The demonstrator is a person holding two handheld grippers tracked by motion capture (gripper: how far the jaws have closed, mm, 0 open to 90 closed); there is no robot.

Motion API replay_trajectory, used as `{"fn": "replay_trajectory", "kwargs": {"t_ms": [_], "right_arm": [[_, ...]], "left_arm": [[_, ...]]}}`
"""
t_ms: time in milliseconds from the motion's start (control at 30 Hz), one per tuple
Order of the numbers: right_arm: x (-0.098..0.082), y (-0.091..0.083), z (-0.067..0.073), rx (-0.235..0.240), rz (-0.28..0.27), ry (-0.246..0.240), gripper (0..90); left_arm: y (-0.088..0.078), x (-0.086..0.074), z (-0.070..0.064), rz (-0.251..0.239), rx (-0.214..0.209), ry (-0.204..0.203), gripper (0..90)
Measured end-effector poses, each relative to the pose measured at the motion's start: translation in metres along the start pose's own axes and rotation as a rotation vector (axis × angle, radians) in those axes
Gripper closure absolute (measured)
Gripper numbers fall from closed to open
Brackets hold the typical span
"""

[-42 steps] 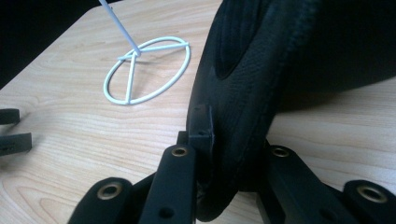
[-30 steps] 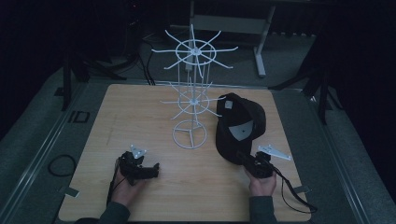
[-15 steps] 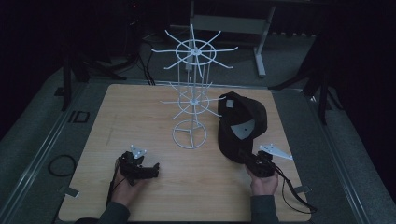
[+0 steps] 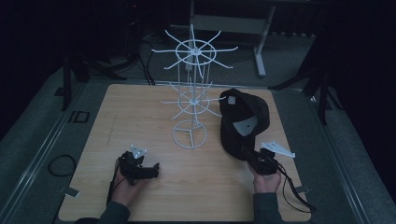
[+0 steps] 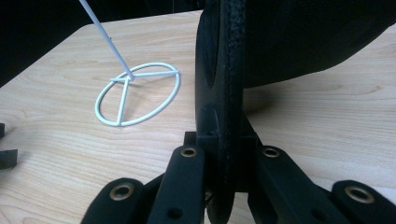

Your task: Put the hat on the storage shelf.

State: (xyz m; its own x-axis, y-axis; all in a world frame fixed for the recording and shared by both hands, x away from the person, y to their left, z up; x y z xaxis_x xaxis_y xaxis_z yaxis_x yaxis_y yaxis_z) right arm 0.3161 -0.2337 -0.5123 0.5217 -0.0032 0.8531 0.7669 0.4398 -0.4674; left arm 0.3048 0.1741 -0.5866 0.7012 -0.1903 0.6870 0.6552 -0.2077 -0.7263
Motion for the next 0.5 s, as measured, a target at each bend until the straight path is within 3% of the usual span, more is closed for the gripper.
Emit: {"fn": "replay_trajectory", "kwargs": {"t_ms": [500], "right_arm": [[0.0089, -0.0026, 0.0009, -0.009, -0.014, -0.026, 86.6]], "left_arm": [[0.0, 0.0, 0.0002, 0.001, -0.001, 0.003, 0.1]]}}
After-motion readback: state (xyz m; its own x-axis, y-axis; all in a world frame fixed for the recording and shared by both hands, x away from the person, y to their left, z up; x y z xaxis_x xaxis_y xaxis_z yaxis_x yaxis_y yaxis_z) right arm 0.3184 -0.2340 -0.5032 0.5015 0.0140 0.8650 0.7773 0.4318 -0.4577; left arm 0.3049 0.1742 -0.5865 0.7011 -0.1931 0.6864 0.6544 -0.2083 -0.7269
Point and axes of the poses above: each handheld gripper's, and its own axes: y roughly forward along the jaws, x roughly out of its top, z roughly to its left, the point moved 2 cm from there along y, roughly forward along the jaws, and after that the axes turned 1 degree about -y, right-handed, at the moved point
